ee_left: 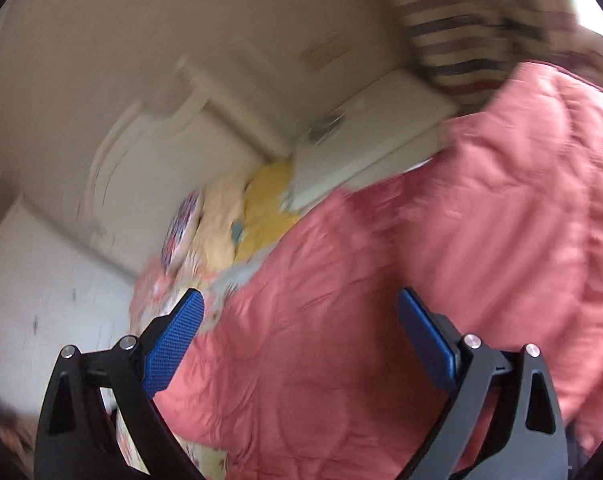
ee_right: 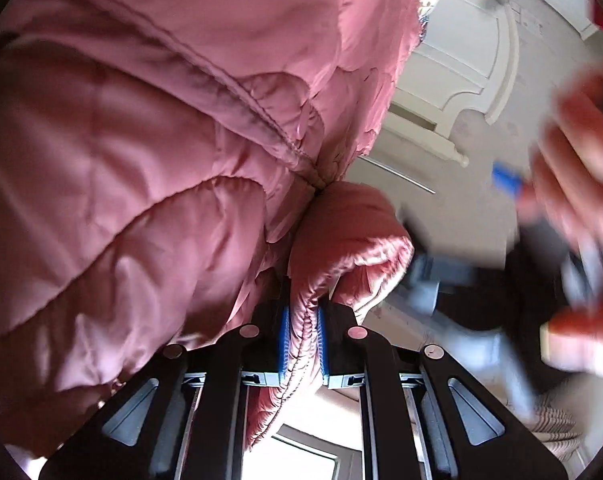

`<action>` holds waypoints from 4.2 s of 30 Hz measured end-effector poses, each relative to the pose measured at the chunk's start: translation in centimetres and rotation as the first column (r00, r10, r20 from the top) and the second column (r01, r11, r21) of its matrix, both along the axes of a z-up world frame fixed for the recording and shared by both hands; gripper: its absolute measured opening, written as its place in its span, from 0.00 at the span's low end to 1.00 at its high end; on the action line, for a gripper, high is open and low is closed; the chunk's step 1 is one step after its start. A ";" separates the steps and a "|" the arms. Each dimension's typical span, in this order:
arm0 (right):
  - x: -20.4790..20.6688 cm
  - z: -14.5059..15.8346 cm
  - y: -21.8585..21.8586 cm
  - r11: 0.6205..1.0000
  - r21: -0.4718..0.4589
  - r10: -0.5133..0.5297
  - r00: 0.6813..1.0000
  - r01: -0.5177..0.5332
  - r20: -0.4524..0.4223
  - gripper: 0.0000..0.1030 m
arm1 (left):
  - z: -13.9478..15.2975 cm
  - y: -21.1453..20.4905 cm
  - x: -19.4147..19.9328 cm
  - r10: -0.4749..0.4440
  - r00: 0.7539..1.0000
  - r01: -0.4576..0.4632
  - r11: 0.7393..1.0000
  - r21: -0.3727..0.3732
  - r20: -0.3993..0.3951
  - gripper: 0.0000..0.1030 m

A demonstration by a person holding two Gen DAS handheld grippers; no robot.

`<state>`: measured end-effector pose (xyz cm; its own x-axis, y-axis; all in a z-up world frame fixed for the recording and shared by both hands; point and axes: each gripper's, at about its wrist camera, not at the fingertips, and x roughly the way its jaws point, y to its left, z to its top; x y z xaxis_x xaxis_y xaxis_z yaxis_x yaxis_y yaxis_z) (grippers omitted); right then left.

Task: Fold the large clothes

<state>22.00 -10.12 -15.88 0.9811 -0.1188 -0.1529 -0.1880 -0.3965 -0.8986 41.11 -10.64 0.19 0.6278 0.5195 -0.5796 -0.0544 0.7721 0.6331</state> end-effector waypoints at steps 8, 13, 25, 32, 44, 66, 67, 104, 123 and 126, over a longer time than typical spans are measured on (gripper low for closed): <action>-3.2 4.5 -0.1 0.946 0.323 0.049 0.998 -0.031 -0.047 0.39 | -3.0 6.8 1.1 0.103 0.991 -0.109 0.992 -0.061 -0.087 0.91; 1.4 15.4 -5.5 0.367 0.737 0.113 0.759 0.568 -0.641 0.41 | -2.3 9.8 -1.7 0.114 0.992 -0.123 0.976 -0.182 -0.057 0.91; 17.4 13.2 -16.4 -0.482 0.126 0.474 0.379 0.867 -0.795 0.46 | 1.7 12.8 -10.8 0.043 0.999 -0.035 0.902 -0.431 0.008 0.95; 19.1 16.3 -14.6 -0.523 0.221 0.434 0.481 0.823 -0.762 0.16 | 1.9 15.3 -13.0 0.047 0.999 -0.035 0.887 -0.460 0.016 0.95; 17.3 15.7 9.7 0.004 0.502 0.232 0.488 0.865 -0.842 0.20 | 5.4 26.0 -14.2 0.281 0.953 -0.186 0.831 -0.524 0.109 0.96; 14.6 17.3 1.9 -0.136 0.535 0.250 0.551 0.834 -0.796 0.73 | 2.4 23.3 -8.3 0.259 0.965 -0.202 0.844 -0.497 0.048 0.96; 14.2 18.6 0.8 -0.149 0.607 0.212 0.624 0.781 -0.752 0.73 | 2.3 23.6 -8.2 0.264 0.963 -0.206 0.842 -0.498 0.048 0.96; 17.5 11.5 -19.3 -0.423 0.671 -0.325 0.589 0.609 -0.740 0.80 | -2.4 19.7 -6.6 0.125 0.992 -0.096 0.883 -0.459 0.034 0.96; 16.5 10.8 -8.9 -0.082 0.734 -0.362 0.666 0.674 -0.652 0.75 | -4.3 37.7 -10.3 0.293 0.953 -0.250 0.624 -0.741 -0.075 0.98; 16.6 10.6 -9.0 -0.075 0.733 -0.363 0.666 0.676 -0.652 0.75 | -5.0 38.7 -9.3 0.307 0.947 -0.260 0.577 -0.774 -0.090 0.98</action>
<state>38.61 -19.08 -5.25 0.6212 -0.2053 -0.7563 -0.1105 0.9325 -0.3439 31.82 28.01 -4.78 0.5672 0.0544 -0.8217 -0.3704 0.9081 -0.1955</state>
